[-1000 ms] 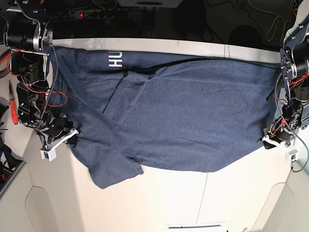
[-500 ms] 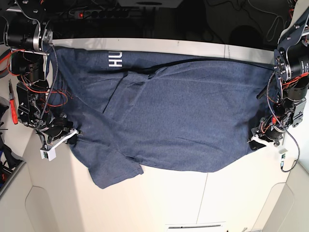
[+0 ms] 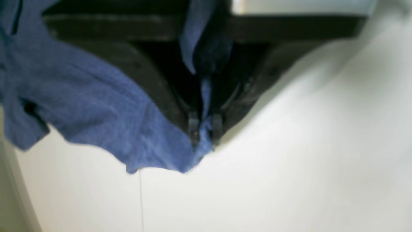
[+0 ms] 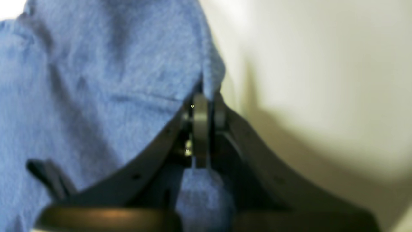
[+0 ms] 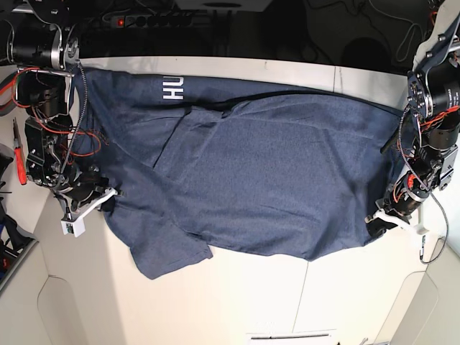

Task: Layout the t-shirt on the table in an organized manner, then fold the t-shirt properly
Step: 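Fold the hem with both grippers up over toward the collar fold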

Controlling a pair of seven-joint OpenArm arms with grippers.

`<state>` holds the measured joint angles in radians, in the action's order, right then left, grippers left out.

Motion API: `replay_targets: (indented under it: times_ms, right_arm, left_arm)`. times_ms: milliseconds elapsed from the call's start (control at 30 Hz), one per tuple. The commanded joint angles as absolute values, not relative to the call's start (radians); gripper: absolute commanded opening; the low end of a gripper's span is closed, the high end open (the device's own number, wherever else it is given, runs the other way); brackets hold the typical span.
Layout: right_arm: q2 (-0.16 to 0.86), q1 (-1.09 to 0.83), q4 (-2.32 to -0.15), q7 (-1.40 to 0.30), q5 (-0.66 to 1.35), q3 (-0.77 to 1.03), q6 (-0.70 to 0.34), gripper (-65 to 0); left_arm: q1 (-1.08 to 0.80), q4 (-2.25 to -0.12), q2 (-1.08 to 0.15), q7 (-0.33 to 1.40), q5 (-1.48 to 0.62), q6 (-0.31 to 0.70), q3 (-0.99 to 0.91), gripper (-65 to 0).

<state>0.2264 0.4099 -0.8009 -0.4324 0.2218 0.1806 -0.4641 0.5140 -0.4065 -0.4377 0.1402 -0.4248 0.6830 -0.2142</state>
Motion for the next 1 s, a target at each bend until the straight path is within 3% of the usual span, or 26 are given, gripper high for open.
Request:
replay_targets:
  times_ms: [0,633,967]
  right_arm:
    - [0.236,0.421,-0.851,-0.438,0.228,0.191,-0.468,-65.0]
    - [0.239,0.220,-1.320,-0.607,0.228,0.204,-0.469,-65.0]
    - [0.278,0.090,-1.480,-0.681,0.293,0.239,-0.469,-65.0]
  left_arm:
    - [0.525,-0.430,-0.461,0.120,-0.446,0.698,-0.216,-65.0]
    - [0.257,-0.806,-0.488,0.170,-0.518,0.698,-0.226,-65.0]
    - [0.102,-0.987,-0.487,0.319,-0.668,0.698,-0.435,-65.0]
